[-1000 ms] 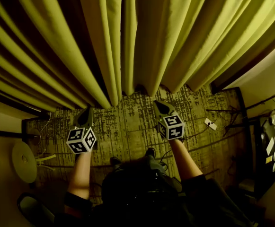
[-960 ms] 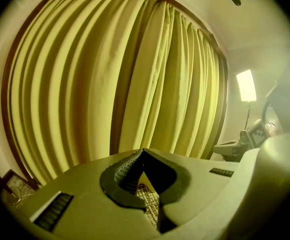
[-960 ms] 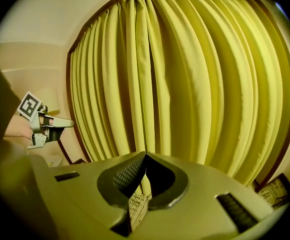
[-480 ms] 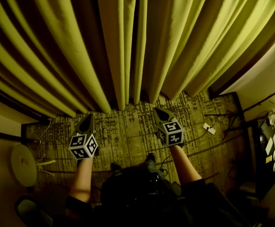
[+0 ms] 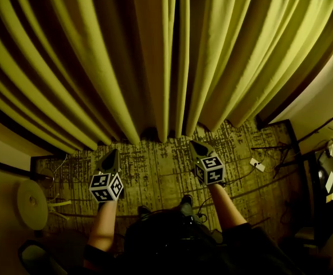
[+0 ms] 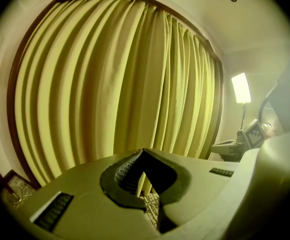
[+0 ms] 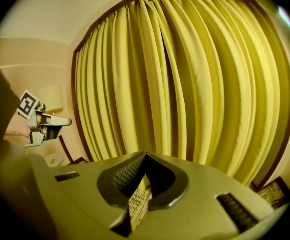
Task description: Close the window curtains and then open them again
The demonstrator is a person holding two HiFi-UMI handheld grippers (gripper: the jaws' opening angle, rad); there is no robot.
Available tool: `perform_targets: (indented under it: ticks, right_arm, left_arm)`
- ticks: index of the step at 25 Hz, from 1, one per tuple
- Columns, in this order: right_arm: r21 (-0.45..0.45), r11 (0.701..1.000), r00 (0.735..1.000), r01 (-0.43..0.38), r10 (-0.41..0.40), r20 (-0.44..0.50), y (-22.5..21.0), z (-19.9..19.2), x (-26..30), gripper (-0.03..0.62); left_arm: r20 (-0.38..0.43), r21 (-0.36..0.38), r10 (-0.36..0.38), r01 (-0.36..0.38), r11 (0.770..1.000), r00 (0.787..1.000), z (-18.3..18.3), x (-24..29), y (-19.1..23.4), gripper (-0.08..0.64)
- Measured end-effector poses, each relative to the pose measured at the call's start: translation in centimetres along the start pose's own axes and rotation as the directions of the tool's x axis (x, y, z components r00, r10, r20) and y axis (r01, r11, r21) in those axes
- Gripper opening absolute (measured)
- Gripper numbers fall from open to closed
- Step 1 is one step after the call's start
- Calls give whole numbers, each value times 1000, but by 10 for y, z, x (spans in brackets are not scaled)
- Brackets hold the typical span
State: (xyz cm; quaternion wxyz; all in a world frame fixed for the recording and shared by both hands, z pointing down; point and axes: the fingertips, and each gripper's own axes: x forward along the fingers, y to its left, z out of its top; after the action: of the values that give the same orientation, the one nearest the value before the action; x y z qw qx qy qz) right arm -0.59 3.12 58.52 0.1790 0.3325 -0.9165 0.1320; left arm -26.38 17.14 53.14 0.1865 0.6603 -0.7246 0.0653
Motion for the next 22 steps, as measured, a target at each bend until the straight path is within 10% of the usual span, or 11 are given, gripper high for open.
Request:
perform_targets:
  ticks: [22]
  right_arm:
    - [23,1000,1000,-13,13,-25,-37,-22,-4,2]
  left_arm:
    - [-14,-23,6,-6,1000,1000,-11,24,-37,2]
